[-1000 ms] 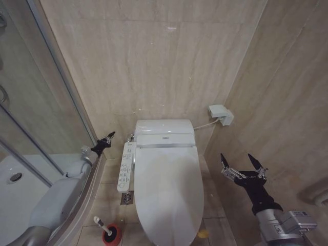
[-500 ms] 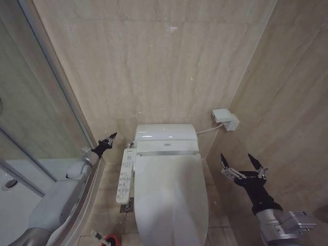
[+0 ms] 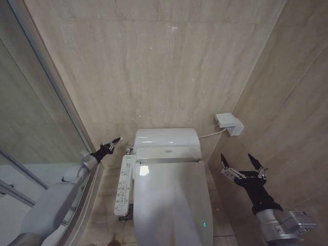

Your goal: Open the toilet lid, clean the toilet bowl with a toilet brush, close the toilet lid, and flush.

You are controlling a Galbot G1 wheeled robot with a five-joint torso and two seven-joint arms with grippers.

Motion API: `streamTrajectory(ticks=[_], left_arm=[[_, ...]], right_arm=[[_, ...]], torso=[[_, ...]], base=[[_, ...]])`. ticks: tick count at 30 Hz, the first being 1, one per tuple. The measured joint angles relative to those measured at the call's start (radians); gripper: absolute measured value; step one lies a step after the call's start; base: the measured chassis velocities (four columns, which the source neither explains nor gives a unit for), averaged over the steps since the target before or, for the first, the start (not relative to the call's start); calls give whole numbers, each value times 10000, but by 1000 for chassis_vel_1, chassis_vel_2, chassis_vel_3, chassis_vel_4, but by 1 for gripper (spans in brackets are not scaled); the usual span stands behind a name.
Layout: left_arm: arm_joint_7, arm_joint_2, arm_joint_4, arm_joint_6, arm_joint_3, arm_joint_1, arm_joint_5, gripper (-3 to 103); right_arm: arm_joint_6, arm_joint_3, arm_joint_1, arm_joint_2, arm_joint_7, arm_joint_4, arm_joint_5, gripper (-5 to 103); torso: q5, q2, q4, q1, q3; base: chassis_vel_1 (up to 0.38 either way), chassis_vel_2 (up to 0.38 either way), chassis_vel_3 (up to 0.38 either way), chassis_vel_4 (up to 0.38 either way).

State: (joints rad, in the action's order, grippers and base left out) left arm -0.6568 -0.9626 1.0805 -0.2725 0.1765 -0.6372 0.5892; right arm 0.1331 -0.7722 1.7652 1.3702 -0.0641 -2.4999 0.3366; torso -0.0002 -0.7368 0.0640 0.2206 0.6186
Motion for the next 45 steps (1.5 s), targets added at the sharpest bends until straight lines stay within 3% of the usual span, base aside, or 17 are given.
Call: streamTrajectory(ticks=[2, 11, 25, 28, 33, 45], left_arm=[[-622, 242, -9, -59, 82, -145, 25, 0], [-1384, 241, -649, -216, 0, -176, 18, 0], [-1561, -821, -2248, -679, -1028, 988, -397, 0], [-1560, -1107, -2654, -778, -1088, 1250, -517, 0], [-1614, -1196, -2937, -838, -1141, 1322, -443, 0], [-1843, -1420, -3460, -872, -1052, 1374, -436, 0]], right_arm=[[0, 0, 0, 0, 0, 0, 0, 100], [0, 0, 0, 0, 0, 0, 0, 100], [0, 0, 0, 0, 0, 0, 0, 100], [0, 0, 0, 0, 0, 0, 0, 100], [0, 0, 0, 0, 0, 0, 0, 100], [0, 0, 0, 0, 0, 0, 0, 100]], torso=[[2, -1, -2, -2, -1], [1, -1, -3, 0, 0], [3, 0, 1, 1, 1], [9, 0, -11, 0, 0], [4, -1, 0, 0, 0], [3, -1, -1, 0, 0]], base=[[0, 0, 0, 0], [0, 0, 0, 0], [0, 0, 0, 0], [0, 0, 0, 0], [0, 0, 0, 0], [0, 0, 0, 0]])
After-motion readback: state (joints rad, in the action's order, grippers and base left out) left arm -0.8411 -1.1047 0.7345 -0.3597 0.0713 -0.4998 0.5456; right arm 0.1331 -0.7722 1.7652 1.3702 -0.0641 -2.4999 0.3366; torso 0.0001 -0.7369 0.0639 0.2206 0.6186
